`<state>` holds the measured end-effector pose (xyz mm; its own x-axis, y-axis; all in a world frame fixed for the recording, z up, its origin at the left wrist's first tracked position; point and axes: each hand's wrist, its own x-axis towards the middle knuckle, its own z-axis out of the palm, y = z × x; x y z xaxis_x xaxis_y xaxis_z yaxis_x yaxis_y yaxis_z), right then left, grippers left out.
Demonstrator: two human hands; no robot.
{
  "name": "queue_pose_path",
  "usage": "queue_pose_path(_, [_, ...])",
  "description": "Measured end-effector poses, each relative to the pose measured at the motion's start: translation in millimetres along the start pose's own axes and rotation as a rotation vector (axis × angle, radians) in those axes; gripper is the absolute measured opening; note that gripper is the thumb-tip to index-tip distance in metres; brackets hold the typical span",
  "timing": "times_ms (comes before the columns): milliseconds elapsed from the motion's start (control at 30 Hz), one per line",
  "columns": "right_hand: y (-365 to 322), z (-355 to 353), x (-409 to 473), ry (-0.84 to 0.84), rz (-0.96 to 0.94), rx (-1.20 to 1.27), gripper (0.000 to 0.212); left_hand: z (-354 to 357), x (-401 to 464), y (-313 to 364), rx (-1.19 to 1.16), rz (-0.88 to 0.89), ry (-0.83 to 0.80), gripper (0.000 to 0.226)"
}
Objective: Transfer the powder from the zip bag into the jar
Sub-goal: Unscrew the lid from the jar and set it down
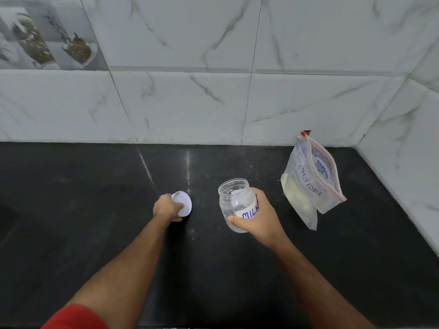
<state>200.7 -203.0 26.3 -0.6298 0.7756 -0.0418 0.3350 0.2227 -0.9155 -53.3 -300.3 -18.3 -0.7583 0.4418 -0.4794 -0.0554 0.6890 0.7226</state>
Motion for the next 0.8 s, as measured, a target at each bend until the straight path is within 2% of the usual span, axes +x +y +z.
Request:
queue_pose_path(100, [1.2,1.8,-1.8,-0.008,0.004,-0.014,0.074,-2.9,-1.7,-3.8,0.190,0.051,0.058,0.038])
queue_pose_path(267, [5.6,6.3,-2.7,0.032,0.002,-0.019,0.086,-6.8,-2.7,-14.2,0.521,0.110,0.152,0.051])
queue_pose_path(333, [7.4,8.6,-3.7,0.035,0.010,-0.027,0.090,-7.0,-3.1,-16.6,0.577,0.123,0.164,0.055])
queue_pose_path(467, [10.5,14.9,-5.2,0.049,0.025,-0.019,0.095,-7.0,-6.4,-20.3,0.588,0.135,0.151,0.053])
queue_pose_path(567, [13.8,18.9,-6.9,0.068,0.026,-0.011,0.084,-8.9,-12.4,-22.0,0.554,0.179,0.199,0.053])
queue_pose_path(667, [18.9,24.7,-5.5,0.083,0.036,-0.017,0.076,-11.1,-16.1,-21.6,0.471,0.341,0.246,0.050])
queue_pose_path(800, [23.9,37.9,-0.1,0.089,0.046,-0.016,0.078,-4.4,-24.2,-12.9,0.329,0.508,0.152,0.040])
